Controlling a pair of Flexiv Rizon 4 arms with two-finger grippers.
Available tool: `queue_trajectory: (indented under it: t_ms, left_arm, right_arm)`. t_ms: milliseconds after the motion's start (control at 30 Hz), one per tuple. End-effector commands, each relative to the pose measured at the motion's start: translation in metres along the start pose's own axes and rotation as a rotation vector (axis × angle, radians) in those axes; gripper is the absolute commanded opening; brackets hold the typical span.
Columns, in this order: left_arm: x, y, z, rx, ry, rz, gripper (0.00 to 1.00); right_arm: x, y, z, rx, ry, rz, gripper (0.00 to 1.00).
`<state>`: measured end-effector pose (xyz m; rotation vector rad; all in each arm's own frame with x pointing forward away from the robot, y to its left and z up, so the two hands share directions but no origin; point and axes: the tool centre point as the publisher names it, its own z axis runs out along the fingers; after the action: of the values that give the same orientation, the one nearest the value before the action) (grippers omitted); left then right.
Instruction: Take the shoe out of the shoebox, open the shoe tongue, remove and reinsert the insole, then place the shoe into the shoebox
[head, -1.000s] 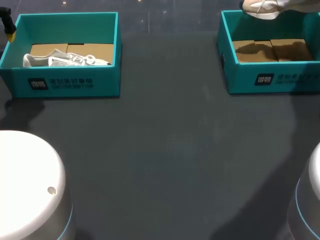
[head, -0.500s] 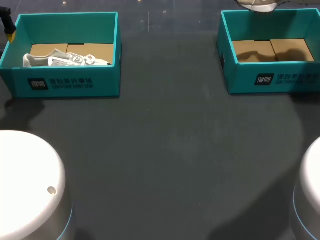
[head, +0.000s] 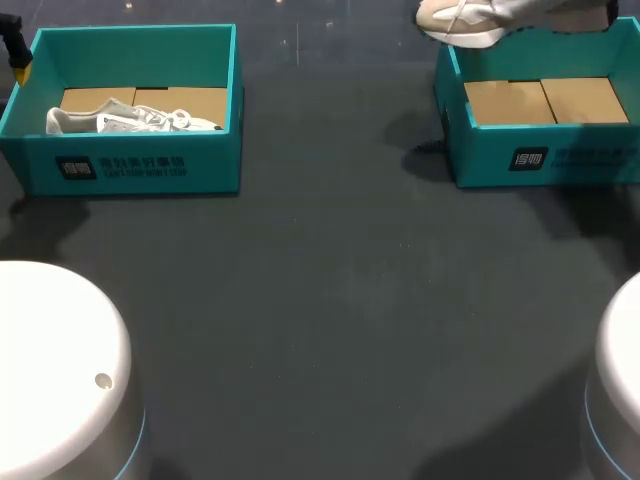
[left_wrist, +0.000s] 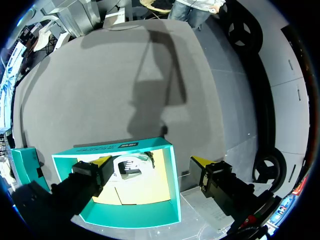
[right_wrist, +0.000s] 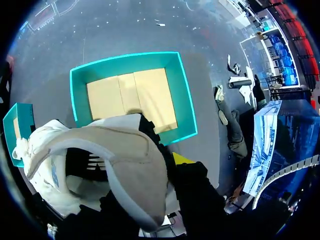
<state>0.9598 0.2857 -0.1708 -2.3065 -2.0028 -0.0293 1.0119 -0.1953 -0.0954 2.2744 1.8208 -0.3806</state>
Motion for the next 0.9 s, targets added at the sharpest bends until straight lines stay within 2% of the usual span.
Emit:
queue_trajectory:
  t_ms: [33, 300, 500, 900]
  left_arm:
    - [0.001, -0.001, 0.000, -0.001, 0.001, 0.001, 1.00]
    - [0.001, -0.001, 0.000, -0.001, 0.001, 0.001, 1.00]
    - [0.001, -0.001, 0.000, -0.001, 0.001, 0.001, 1.00]
    - [0.001, -0.001, 0.000, -0.001, 0.001, 0.001, 1.00]
  right_arm:
    - [0.020, -0.066, -0.005, -0.198, -0.018, 0.019, 0.00]
    - [0.042, -0.122, -0.005, -0.220, -0.014, 0.059, 0.00]
    - [0.052, -0.150, -0.004, -0.242, -0.042, 0.046, 0.00]
    - [0.052, -0.150, -0.004, -0.242, -0.042, 0.046, 0.00]
